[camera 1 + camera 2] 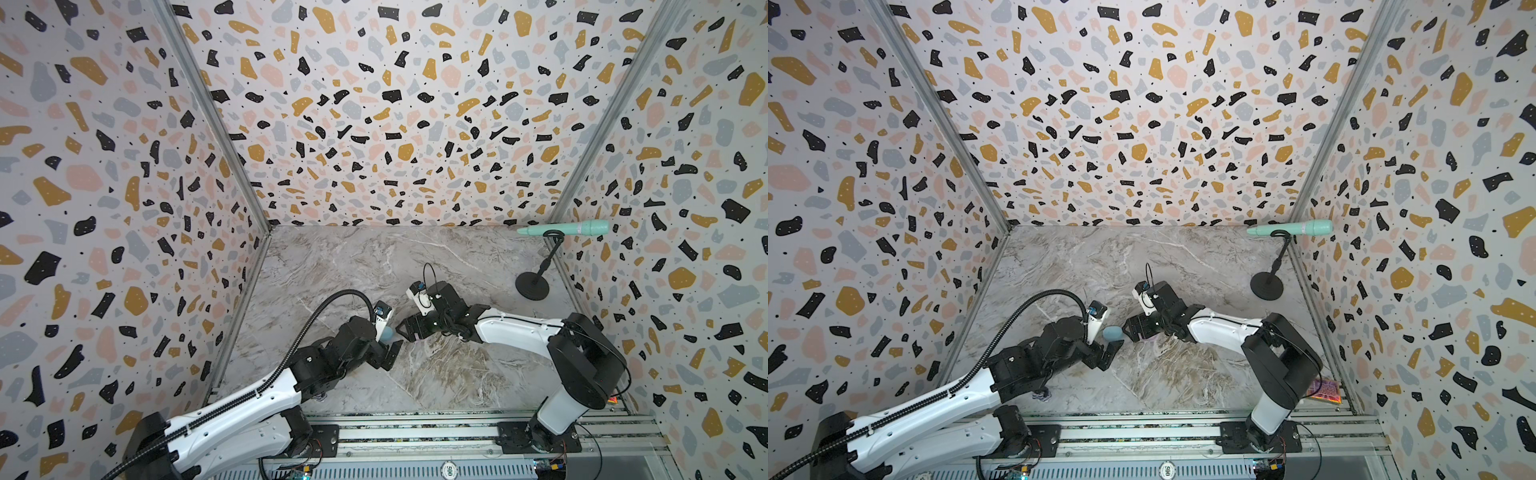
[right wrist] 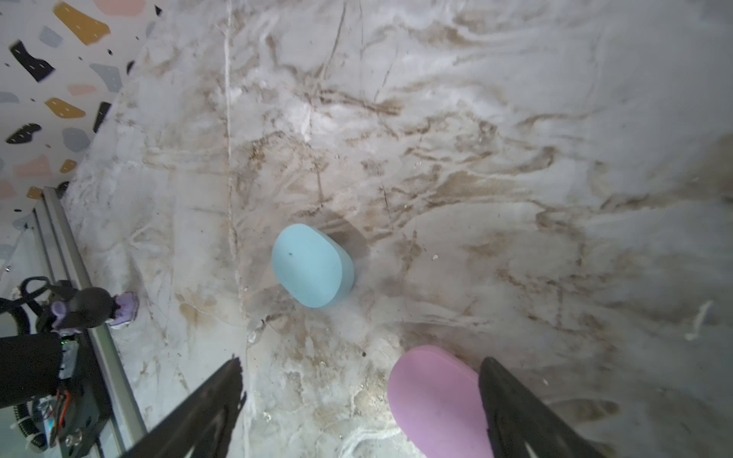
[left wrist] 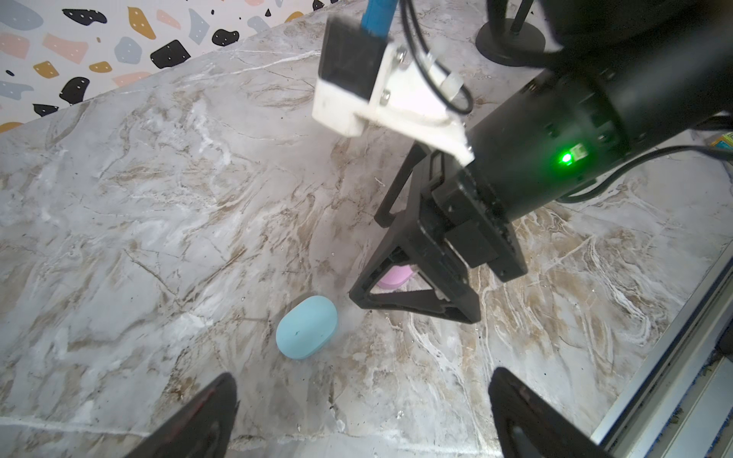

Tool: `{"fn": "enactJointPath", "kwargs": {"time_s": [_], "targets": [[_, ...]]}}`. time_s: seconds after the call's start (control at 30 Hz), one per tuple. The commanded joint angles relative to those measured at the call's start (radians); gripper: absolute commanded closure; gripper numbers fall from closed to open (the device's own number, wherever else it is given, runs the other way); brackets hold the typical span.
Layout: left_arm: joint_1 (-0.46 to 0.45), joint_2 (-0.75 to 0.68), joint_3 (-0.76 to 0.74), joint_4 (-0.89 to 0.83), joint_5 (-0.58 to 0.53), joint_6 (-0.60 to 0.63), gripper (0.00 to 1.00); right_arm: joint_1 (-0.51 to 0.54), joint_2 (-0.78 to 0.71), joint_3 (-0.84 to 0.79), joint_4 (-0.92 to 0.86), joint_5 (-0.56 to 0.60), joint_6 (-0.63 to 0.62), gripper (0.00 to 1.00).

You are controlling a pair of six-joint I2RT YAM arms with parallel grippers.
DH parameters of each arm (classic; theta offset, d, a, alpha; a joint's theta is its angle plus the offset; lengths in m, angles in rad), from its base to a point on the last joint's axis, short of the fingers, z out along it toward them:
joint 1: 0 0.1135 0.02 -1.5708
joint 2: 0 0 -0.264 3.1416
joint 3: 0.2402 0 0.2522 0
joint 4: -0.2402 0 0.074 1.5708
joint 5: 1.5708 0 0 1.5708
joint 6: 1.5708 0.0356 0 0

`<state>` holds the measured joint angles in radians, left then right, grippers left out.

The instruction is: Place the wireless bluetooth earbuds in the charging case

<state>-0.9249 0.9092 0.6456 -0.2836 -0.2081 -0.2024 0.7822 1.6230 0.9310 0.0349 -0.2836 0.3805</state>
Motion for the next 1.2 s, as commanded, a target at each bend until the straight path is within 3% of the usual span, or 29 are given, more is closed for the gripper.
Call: {"fn": "enactJointPath", "kwargs": {"time_s": [0.0, 0.43, 0.6, 0.83, 1.0, 1.17], "targets": [[0.005, -0.005, -0.003, 0.021, -0.011, 0.0, 0.0, 0.005, -0.101, -0.003, -0.011, 0.041, 0.006, 0.07], [0.005, -0.025, -0.006, 0.025, -0.113, 0.0, 0.0, -0.007, -0.442, -0.067, -0.045, 0.242, -0.033, 0.0], [0.005, -0.068, -0.021, 0.048, -0.255, -0.021, 0.0, -0.039, -0.57, -0.172, -0.016, 0.407, -0.049, 0.01], [0.005, -0.142, -0.079, 0.121, -0.49, -0.053, 0.0, -0.129, -0.734, -0.372, 0.138, 0.507, -0.072, 0.01], [0.004, -0.191, -0.099, 0.164, -0.643, -0.048, 0.0, -0.222, -0.781, -0.452, 0.193, 0.611, -0.119, 0.01], [0.005, -0.259, -0.143, 0.238, -0.793, -0.042, 0.0, -0.354, -0.832, -0.608, 0.377, 0.668, -0.201, 0.01]]}}
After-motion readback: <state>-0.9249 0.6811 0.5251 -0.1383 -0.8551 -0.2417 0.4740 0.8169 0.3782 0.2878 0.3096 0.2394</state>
